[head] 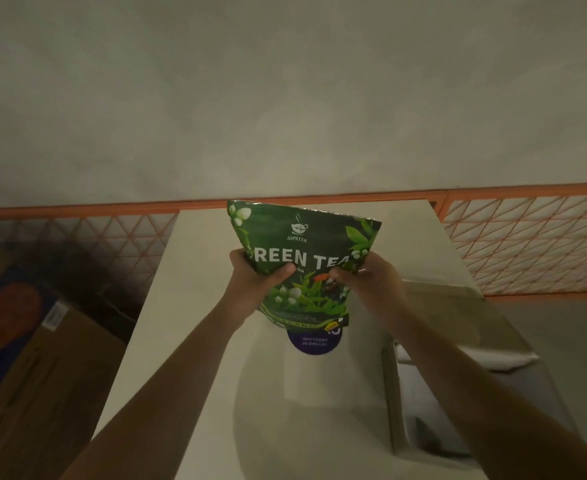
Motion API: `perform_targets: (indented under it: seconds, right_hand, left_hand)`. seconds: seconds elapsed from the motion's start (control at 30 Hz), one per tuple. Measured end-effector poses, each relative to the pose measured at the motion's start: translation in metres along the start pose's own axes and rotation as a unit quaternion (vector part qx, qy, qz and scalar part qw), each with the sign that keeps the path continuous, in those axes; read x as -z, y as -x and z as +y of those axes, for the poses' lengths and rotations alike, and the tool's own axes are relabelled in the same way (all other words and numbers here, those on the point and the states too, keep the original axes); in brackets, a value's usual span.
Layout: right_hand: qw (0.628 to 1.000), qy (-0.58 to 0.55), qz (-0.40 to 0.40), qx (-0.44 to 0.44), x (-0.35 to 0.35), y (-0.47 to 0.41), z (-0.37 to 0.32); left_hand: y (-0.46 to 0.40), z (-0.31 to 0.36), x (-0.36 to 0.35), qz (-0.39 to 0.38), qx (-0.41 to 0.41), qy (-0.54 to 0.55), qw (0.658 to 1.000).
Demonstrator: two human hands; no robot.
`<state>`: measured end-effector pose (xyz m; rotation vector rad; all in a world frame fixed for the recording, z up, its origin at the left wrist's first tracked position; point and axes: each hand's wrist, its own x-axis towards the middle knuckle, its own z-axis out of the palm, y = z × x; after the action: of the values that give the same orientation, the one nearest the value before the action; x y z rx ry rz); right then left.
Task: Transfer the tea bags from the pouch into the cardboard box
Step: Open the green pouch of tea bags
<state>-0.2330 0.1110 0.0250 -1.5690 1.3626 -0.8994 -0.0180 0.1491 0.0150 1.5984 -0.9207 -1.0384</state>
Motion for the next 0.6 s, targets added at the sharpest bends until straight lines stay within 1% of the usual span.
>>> perform_targets:
  seconds: [0.13,0.3,0.4,0.5,0.57,0.6]
  right_hand:
    - [0.998,0.056,0.014,-0.025,0.000,0.045,0.002]
    - [0.997,0.071,0.012,-0.019,0.001,0.095,0.009]
    - [0.999,0.051,0.009,-0.014,0.004,0.117,0.008]
    - [0.999,0.024,-0.027,0.001,0.009,0.133,-0.002]
    - [0.998,-0.043,-0.030,0.017,0.013,0.140,-0.012]
    - [0.997,-0.075,-0.018,0.026,0.016,0.142,-0.016]
  left_hand:
    - [0.042,-0.015,0.008,-0.006,0.001,0.004,1.000]
    - [0.081,-0.032,0.014,-0.023,0.019,0.011,1.000]
    - [0.096,-0.038,0.012,-0.017,0.010,0.006,1.000]
    - [0.106,-0.041,0.013,-0.019,0.009,0.009,1.000]
    - [0.112,-0.041,0.013,-0.023,0.001,0.007,1.000]
    - [0.114,-0.041,0.013,-0.022,-0.005,0.002,1.000]
